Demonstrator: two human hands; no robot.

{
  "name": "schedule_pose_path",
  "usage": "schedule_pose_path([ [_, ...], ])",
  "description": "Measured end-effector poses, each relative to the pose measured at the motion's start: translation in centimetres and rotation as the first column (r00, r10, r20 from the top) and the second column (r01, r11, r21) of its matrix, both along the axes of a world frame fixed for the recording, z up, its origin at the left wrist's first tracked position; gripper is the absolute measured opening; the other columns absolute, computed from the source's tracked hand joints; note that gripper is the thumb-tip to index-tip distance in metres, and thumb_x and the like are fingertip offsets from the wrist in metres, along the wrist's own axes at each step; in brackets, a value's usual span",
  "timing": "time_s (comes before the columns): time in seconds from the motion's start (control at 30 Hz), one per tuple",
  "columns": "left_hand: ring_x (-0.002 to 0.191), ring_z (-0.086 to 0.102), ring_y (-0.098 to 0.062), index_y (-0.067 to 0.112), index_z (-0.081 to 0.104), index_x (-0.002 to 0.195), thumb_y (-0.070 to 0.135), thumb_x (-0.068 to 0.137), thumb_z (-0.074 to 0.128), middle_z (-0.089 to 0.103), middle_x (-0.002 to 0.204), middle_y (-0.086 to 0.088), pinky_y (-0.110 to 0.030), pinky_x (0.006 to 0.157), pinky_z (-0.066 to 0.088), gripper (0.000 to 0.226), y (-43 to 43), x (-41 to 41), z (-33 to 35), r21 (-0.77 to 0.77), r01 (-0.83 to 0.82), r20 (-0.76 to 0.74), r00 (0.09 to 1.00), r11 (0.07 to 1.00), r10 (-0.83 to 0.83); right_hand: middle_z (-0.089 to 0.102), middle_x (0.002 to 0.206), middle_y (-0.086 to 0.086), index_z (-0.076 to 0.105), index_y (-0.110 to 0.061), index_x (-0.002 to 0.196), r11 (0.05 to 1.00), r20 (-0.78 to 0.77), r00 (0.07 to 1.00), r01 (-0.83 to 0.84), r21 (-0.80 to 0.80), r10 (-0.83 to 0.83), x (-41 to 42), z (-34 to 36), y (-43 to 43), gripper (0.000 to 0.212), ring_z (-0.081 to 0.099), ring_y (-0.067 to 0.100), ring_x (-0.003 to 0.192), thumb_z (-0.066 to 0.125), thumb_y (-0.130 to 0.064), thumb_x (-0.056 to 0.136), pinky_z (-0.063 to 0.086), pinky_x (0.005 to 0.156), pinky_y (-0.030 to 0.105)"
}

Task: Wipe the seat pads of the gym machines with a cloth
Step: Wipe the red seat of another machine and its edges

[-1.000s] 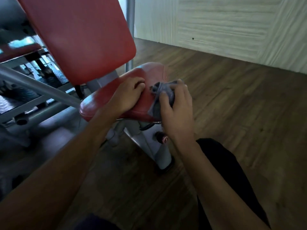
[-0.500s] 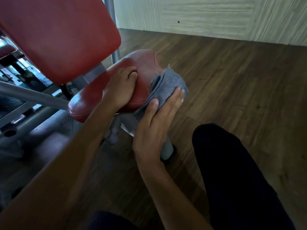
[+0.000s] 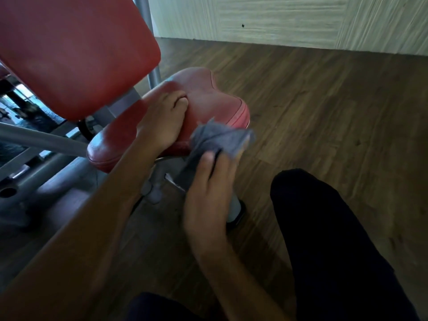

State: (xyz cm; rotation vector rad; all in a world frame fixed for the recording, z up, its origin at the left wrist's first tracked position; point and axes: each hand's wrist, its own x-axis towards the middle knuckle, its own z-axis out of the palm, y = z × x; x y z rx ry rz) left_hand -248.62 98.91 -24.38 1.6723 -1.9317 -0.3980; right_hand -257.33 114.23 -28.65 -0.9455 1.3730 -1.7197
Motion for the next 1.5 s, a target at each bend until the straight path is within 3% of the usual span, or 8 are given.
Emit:
schedule_pose_path([
  [0.17,0.122,0.054,-0.022,0.031,0.060,0.121,0.064,0.080,0.031,0.059,0.132,0.004,-0.051,0.105,0.041,0.060,-0.4,0.0,-0.2,-0.008,0.002,-0.005,1.000,1.000,-0.002,0.025,0.156,-0.017,0.034,-0.021,0.150,1.000,-0.014,1.000,0.002,0.004,-0.002,-0.6,0.9,0.8,0.045,0.023,-0.019,0.135,0.030,-0.036,0.107,0.028,0.116,0.025],
  [0.3,0.123,0.054,-0.023,0.031,0.060,0.120,0.065,0.080,0.031,0.059,0.131,0.003,-0.051,0.106,0.041,0.059,-0.8,-0.2,0.0,0.003,0.004,0.003,1.000,1.000,-0.004,0.038,0.152,0.009,0.039,-0.011,0.146,1.000,0.077,0.997,0.016,-0.013,-0.015,-1.7,0.8,-1.0,0.047,0.038,0.017,0.140,0.032,-0.034,0.106,0.033,0.115,0.041],
  [0.73,0.120,0.056,-0.018,0.034,0.061,0.121,0.065,0.077,0.031,0.061,0.129,0.007,-0.048,0.106,0.041,0.062,-0.5,-0.5,-0.1,-0.018,-0.027,-0.010,1.000,0.999,0.026,0.047,0.143,0.002,0.041,-0.014,0.145,0.998,0.015,0.999,0.046,-0.047,-0.046,-3.9,1.7,-2.6,0.041,0.045,0.011,0.132,0.035,-0.027,0.107,0.038,0.110,0.035],
  [0.93,0.122,0.054,-0.015,0.035,0.062,0.120,0.065,0.076,0.034,0.060,0.130,0.010,-0.048,0.106,0.040,0.060,-0.4,-0.4,-0.1,-0.029,-0.029,-0.032,0.999,0.999,0.028,0.025,0.155,-0.004,0.030,-0.028,0.153,0.998,-0.024,0.998,-0.058,-0.022,0.057,-5.2,1.9,-2.5,0.047,0.036,0.005,0.135,0.036,-0.029,0.106,0.037,0.092,0.001],
  [1.13,0.124,0.053,-0.015,0.036,0.062,0.120,0.065,0.077,0.035,0.059,0.132,0.011,-0.048,0.107,0.040,0.058,-0.6,-0.2,-0.2,-0.046,-0.028,-0.026,0.999,0.999,0.027,0.012,0.163,-0.010,0.033,-0.037,0.151,0.998,-0.002,0.999,-0.034,-0.056,0.034,-4.7,2.6,-3.5,0.047,0.014,0.010,0.149,0.033,-0.029,0.104,0.025,0.119,0.032],
  [1.27,0.119,0.056,-0.019,0.034,0.063,0.115,0.062,0.079,0.036,0.062,0.127,0.006,-0.049,0.104,0.042,0.052,-0.8,-0.2,-0.2,-0.043,-0.003,-0.034,0.999,0.999,0.001,0.001,0.166,-0.010,0.023,-0.027,0.156,0.997,-0.111,0.994,0.014,-0.075,-0.022,-2.7,1.8,-2.5,0.052,-0.007,0.010,0.152,0.031,-0.030,0.105,0.001,0.122,0.025],
  [1.4,0.108,0.059,-0.031,0.030,0.059,0.102,0.058,0.086,0.038,0.063,0.115,-0.005,-0.057,0.094,0.047,0.038,-0.9,0.2,-0.6,-0.028,0.037,-0.044,0.998,0.999,-0.038,-0.017,0.163,-0.019,0.003,-0.032,0.158,0.991,-0.222,0.973,-0.083,-0.108,0.058,0.0,0.3,1.3,0.058,-0.012,0.012,0.152,0.032,-0.029,0.107,0.014,0.123,0.049],
  [1.5,0.113,0.058,-0.027,0.029,0.060,0.108,0.057,0.086,0.035,0.063,0.119,-0.003,-0.054,0.099,0.044,0.044,-0.9,0.1,-0.6,-0.052,0.050,-0.006,0.999,0.997,-0.050,-0.010,0.165,-0.012,0.003,-0.029,0.158,0.997,-0.157,0.987,-0.038,-0.073,0.026,-1.3,0.9,-1.2,0.058,-0.009,0.011,0.152,0.030,-0.028,0.107,0.014,0.123,0.046],
])
